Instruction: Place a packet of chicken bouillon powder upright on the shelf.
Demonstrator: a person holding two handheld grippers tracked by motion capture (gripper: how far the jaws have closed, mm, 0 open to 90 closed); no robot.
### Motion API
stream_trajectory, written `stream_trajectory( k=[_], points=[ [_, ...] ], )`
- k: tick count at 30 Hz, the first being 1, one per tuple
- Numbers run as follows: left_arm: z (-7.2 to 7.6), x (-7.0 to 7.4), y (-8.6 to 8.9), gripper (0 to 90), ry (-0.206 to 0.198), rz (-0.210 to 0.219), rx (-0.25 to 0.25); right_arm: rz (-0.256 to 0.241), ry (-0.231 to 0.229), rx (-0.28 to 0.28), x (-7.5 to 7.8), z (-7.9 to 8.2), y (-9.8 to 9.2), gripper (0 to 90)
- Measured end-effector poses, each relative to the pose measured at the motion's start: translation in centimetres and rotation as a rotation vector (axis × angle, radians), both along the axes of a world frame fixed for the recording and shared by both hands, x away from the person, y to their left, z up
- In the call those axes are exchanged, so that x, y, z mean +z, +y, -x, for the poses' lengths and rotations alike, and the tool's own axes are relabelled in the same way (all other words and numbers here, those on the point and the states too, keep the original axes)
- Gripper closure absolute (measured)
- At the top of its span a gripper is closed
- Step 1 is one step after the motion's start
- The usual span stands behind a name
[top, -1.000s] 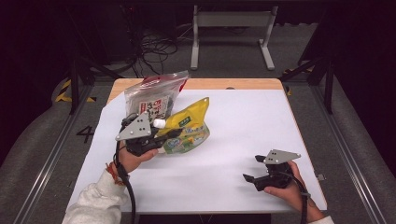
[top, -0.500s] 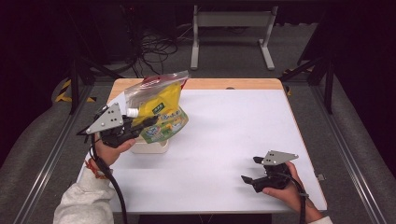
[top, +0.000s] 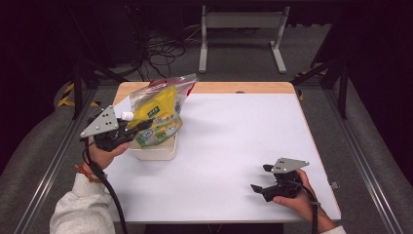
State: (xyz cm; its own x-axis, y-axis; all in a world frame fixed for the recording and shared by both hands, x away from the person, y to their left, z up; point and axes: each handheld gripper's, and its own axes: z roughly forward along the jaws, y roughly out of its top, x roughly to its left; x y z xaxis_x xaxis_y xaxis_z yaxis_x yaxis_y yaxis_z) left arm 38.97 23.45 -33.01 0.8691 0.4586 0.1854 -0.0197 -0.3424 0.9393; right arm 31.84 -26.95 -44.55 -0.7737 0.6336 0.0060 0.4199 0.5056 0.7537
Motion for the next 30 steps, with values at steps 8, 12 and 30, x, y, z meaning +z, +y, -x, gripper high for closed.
stream_trajectory(
  k=[8, 12, 30],
  points=[
    [-0.6, -0.7, 1.9, 87.1, 0.055, -0.025, -0.01, 0.004, 0.011, 0.015, -0.2, 0.0, 0.1, 14.7],
    [-1.2, -1.4, 2.1, 87.1, 0.096, -0.031, -0.032, 0.007, 0.016, 0.017, -0.2, -0.1, 0.2, 14.5],
    [-1.6, -1.9, 1.7, 86.3, 0.147, -0.086, -0.07, 0.018, 0.031, 0.042, -0.4, 0.0, 0.5, 14.2]
  ],
)
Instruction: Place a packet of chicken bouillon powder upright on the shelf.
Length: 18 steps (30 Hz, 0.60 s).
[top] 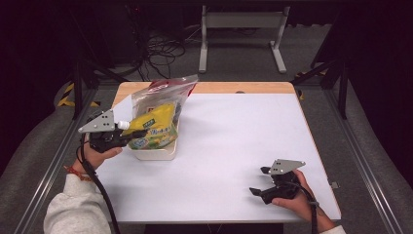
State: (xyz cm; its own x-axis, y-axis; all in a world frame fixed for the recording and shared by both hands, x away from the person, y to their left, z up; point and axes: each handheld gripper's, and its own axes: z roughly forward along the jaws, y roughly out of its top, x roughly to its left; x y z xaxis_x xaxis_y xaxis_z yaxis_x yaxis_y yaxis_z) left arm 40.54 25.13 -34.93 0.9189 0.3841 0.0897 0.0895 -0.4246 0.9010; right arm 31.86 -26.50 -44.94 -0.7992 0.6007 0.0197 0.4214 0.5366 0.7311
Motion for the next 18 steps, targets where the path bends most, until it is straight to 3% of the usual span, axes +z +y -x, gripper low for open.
stream_trajectory(
  k=[4, 7, 9, 11, 15, 18],
  points=[
    [-0.06, -0.2, 0.21, 86.0, 0.003, 0.003, 0.008, 0.002, 0.002, 0.002, 0.0, 0.0, 0.03, 14.1],
    [-0.37, -0.27, 0.59, 79.5, 0.002, 0.06, 0.085, 0.001, 0.003, 0.002, -0.03, -0.04, 0.02, 14.0],
    [-0.45, -0.55, 0.75, 79.3, 0.01, 0.084, 0.085, 0.002, 0.004, 0.002, -0.02, -0.04, 0.03, 14.0],
    [-0.3, -0.49, 0.79, 81.9, 0.001, 0.086, 0.091, 0.003, 0.003, 0.004, 0.0, -0.01, 0.06, 14.0],
    [0.06, 0.07, 0.93, 83.1, -0.019, 0.134, 0.11, 0.001, 0.008, 0.008, -0.01, -0.07, 0.08, 13.9],
    [0.29, 0.37, 0.81, 82.1, -0.029, 0.127, 0.117, 0.004, 0.009, 0.009, -0.06, -0.11, 0.12, 13.9]
  ],
)
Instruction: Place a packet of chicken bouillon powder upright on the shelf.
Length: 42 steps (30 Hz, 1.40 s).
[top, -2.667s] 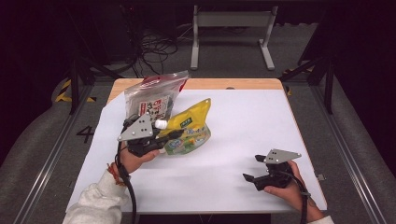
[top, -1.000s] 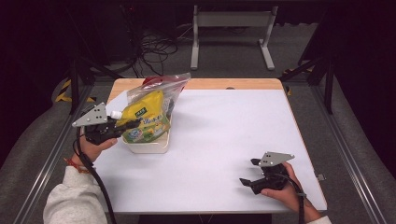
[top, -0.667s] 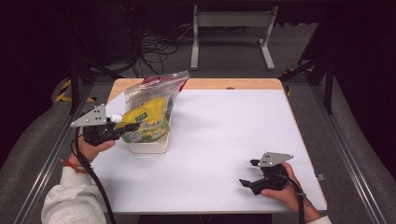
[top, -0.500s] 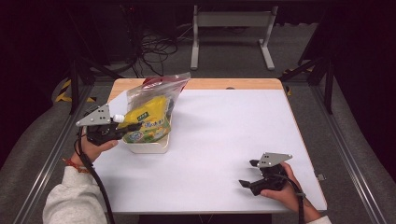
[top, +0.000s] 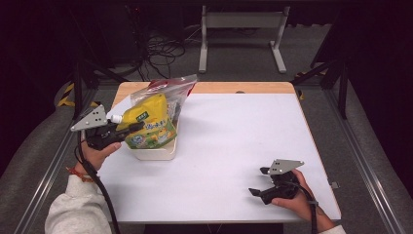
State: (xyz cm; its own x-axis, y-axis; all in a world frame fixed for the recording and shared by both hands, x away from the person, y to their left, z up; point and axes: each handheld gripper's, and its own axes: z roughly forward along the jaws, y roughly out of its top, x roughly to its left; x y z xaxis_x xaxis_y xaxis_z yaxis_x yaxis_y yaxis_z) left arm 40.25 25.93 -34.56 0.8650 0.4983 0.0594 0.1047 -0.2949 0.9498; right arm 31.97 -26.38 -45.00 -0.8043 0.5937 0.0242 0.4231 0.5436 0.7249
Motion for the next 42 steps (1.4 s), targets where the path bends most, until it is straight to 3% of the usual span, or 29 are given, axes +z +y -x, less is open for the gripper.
stream_trajectory(
  k=[2, 4, 12, 15, 17, 22, 27, 29, 42],
  points=[
    [0.0, 0.1, 0.0, 79.6, 0.014, 0.028, -0.014, -0.001, 0.004, 0.004, 0.0, 0.0, 0.0, 13.9],
    [0.0, 0.2, 0.0, 73.7, 0.017, 0.018, -0.014, -0.001, 0.006, 0.008, 0.0, 0.0, 0.1, 13.9],
    [0.1, 0.1, -0.4, 77.2, 0.012, 0.041, 0.008, -0.001, 0.012, 0.011, -0.1, -0.1, 0.2, 13.9],
    [0.1, 0.0, -0.7, 75.6, 0.002, 0.061, 0.042, -0.002, 0.015, 0.013, -0.1, -0.1, 0.2, 13.9],
    [0.3, 0.2, -0.9, 82.9, -0.012, 0.043, 0.05, -0.001, 0.019, 0.014, -0.1, -0.1, 0.3, 14.0],
    [1.0, 1.6, -0.8, 84.1, -0.022, 0.023, 0.041, 0.0, 0.02, 0.012, -0.2, -0.2, 0.3, 14.1],
    [1.0, 1.7, -1.3, 85.4, 0.01, -0.043, 0.038, -0.012, 0.028, 0.005, -0.2, -0.2, 0.2, 14.2],
    [0.9, 1.5, -1.9, 85.5, 0.013, -0.091, 0.05, -0.01, 0.029, 0.007, -0.2, -0.2, 0.2, 14.1],
    [0.2, 0.2, -2.9, 85.5, 0.034, -0.114, 0.059, -0.011, 0.031, 0.012, -0.2, -0.2, 0.3, 14.3]
  ],
)
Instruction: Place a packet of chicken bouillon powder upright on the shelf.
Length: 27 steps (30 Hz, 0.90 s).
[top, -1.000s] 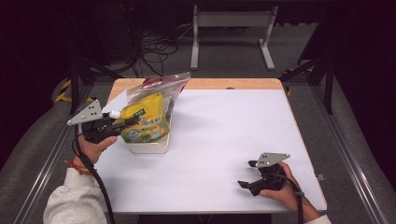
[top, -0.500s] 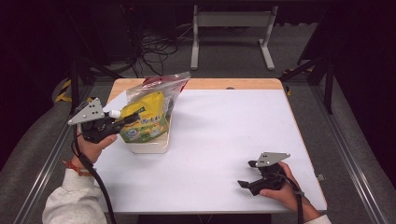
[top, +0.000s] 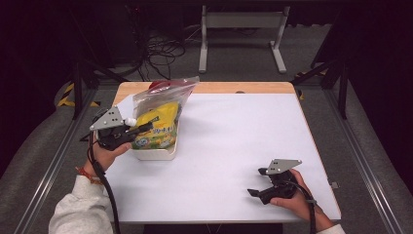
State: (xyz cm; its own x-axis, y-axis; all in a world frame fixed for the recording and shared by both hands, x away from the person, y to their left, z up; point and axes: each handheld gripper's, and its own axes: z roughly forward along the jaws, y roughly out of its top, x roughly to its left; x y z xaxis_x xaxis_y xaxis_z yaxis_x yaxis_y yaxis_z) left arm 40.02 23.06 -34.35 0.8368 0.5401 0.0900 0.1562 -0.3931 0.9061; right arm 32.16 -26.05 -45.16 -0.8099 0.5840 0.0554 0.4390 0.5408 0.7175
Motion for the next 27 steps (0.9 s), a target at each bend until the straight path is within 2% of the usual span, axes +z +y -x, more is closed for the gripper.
stream_trajectory(
  k=[6, 13, 22, 23, 26, 27],
  points=[
    [-0.2, -0.8, 0.0, 85.6, 0.004, -0.004, 0.0, -0.012, -0.008, 0.006, 0.2, 0.1, 0.0, 14.3],
    [-0.4, -1.6, 0.7, 86.3, 0.02, 0.029, 0.004, -0.01, -0.009, 0.01, 0.2, 0.0, 0.2, 14.3],
    [-0.3, -2.5, 0.8, 87.4, 0.029, 0.002, 0.036, -0.013, -0.015, 0.015, 0.4, -0.1, 0.4, 14.4],
    [-0.3, -2.6, 0.9, 87.3, 0.035, 0.023, 0.029, -0.011, -0.016, 0.017, 0.4, -0.1, 0.4, 14.4],
    [-0.3, -2.6, 1.0, 87.3, 0.035, 0.024, 0.04, -0.012, -0.017, 0.018, 0.4, -0.1, 0.4, 14.3],
    [-0.3, -2.7, 1.2, 87.3, 0.041, 0.038, 0.042, -0.013, -0.019, 0.019, 0.5, -0.1, 0.4, 14.3]
  ],
)
